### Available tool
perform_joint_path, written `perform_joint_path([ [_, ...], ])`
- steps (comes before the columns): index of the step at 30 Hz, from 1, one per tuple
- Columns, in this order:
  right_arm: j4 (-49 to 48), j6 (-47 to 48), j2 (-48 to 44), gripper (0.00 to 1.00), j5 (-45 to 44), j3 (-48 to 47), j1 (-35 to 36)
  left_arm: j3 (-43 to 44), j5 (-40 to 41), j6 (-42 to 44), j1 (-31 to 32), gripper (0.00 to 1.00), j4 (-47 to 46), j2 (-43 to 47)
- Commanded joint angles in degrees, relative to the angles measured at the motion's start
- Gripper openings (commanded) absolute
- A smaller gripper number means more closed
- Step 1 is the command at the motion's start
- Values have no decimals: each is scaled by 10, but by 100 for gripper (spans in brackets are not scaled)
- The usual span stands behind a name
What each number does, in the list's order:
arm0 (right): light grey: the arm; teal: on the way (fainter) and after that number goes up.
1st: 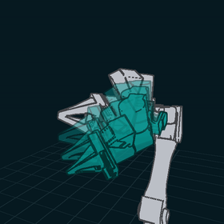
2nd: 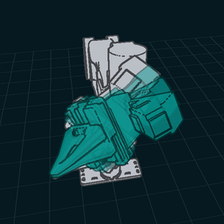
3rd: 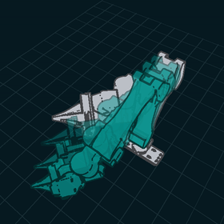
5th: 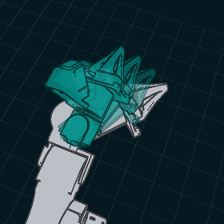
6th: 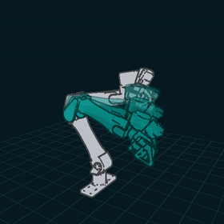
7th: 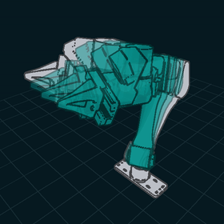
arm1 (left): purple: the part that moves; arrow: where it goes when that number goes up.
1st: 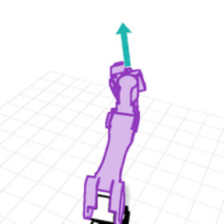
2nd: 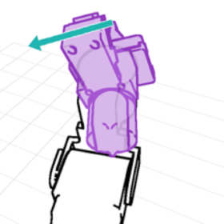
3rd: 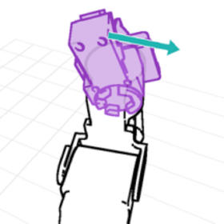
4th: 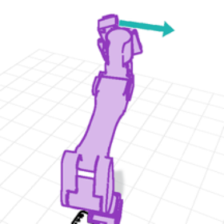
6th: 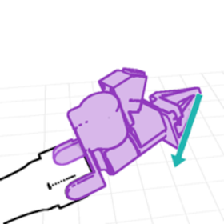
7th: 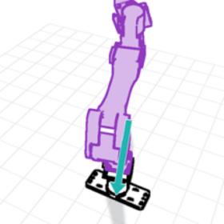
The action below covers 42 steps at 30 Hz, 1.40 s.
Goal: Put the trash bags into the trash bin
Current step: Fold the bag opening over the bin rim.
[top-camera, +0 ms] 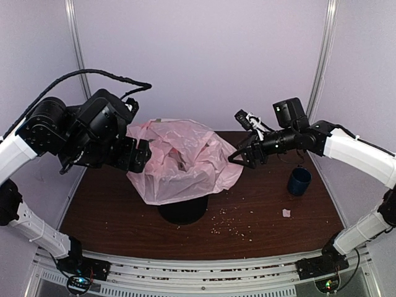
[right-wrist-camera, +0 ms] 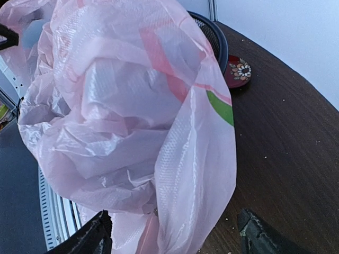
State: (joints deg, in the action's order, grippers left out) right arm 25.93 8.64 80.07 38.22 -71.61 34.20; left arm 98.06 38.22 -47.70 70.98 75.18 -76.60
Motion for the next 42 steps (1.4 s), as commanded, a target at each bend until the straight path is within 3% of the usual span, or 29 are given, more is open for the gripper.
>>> perform_joint_path([
  [1,19,1,29,81,11,12,1,-45,16,-24,-39,77,19,25],
  [3,16,3,35,72,30,14,1,-65,33,-20,-49,67,11,35],
  [5,1,0,37,51,41,14,1,-85,46,19,-66,51,-37,45],
  [7,-24,-12,40,21,43,9,-1,-110,38,84,-100,28,-111,53],
  [9,-37,-18,52,5,51,-9,-3,-147,-5,152,-158,3,-202,51],
  [10,-37,-19,62,1,55,-23,-5,-161,-31,179,-189,0,-242,42],
  [15,-10,-19,130,0,72,-85,-13,-187,-74,247,-283,0,-376,-22],
  [18,8,-20,185,0,76,-109,-15,-199,-142,254,-323,0,-429,-61],
  [25,62,-5,312,0,117,-158,-15,-269,-244,269,-336,0,-581,-127],
  [34,57,24,332,0,189,-144,-13,-382,-438,298,-336,0,-840,-98],
  [36,48,27,318,0,192,-133,-13,-380,-430,289,-337,0,-858,-85],
  [38,38,25,302,0,187,-122,-13,-348,-376,248,-353,0,-808,-86],
  [42,31,21,290,0,181,-115,-13,-323,-376,207,-404,0,-769,-90],
])
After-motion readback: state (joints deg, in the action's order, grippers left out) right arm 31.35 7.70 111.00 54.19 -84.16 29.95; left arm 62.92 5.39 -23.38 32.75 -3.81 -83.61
